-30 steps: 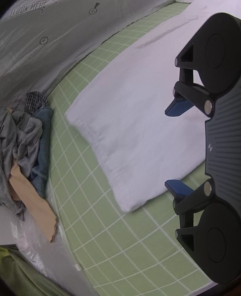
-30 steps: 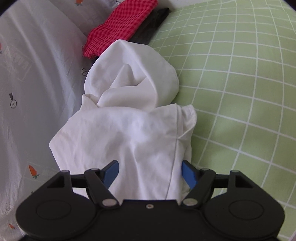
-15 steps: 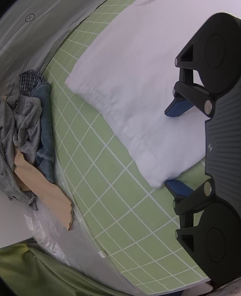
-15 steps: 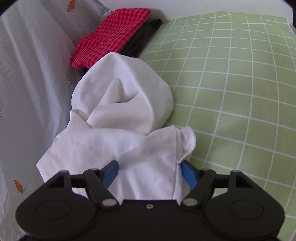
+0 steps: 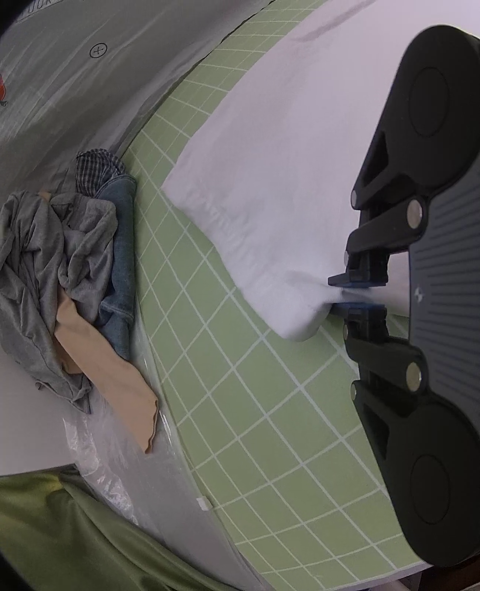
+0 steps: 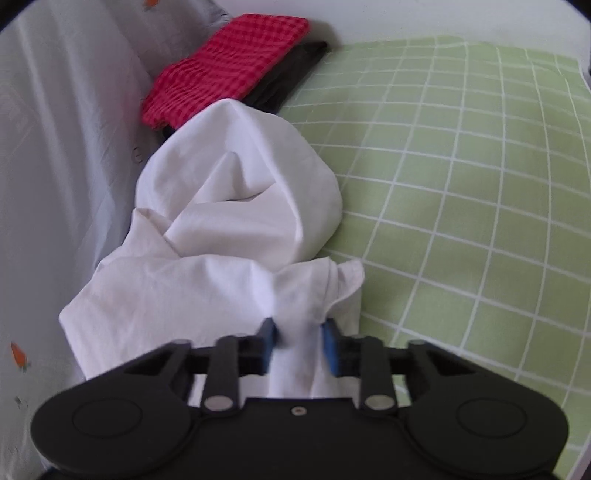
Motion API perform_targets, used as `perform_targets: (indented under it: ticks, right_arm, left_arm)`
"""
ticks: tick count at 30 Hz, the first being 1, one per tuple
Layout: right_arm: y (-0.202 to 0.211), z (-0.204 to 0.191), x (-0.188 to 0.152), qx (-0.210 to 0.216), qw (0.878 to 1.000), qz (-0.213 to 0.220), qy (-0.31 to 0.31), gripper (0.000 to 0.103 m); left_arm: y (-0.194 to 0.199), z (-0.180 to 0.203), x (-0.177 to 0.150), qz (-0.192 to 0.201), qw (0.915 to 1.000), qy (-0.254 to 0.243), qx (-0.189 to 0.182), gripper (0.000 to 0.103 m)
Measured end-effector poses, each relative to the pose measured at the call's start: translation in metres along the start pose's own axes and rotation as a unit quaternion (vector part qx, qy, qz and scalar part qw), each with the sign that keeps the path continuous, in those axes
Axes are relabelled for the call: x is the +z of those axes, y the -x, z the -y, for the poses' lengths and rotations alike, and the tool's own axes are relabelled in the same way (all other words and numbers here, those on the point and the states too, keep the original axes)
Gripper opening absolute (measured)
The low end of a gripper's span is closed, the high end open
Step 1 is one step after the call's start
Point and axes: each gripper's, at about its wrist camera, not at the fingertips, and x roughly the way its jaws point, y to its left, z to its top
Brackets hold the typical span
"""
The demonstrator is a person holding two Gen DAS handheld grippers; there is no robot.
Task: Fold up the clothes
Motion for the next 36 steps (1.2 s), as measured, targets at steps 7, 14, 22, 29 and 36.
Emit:
perform_targets:
  ticks: [7,14,22,29,36]
  right_arm:
    - [0.036,-0.007,-0.029,-0.013,0.996,0.009,0.093,0.012]
    - [0.075,0.015,-0.066,-0.021,0.994,0.011,0.111,0.012]
    - [0.095,0.024,-0.085,-0.013,0.992,0.013,0.128,0.015]
    - [0.103,0.021,-0.044,0.007,0.992,0.034,0.120,0.067]
    - [0.096,0.008,-0.001,-0.007,0.977,0.105,0.188,0.100]
  left_arm:
    - [0.014,-0.061,-0.011,-0.010,0.9997,0.023,0.006,0.010]
    - [0.023,-0.101,-0.013,-0.011,0.9999,0.006,0.002,0.010]
    - [0.038,-0.110,-0.009,-0.005,0.9999,-0.013,-0.003,0.022]
    - [0.088,-0.092,-0.016,0.045,0.9981,0.043,0.002,0.076]
    - [0.112,-0.036,-0.022,0.076,0.9961,0.016,-0.041,0.090]
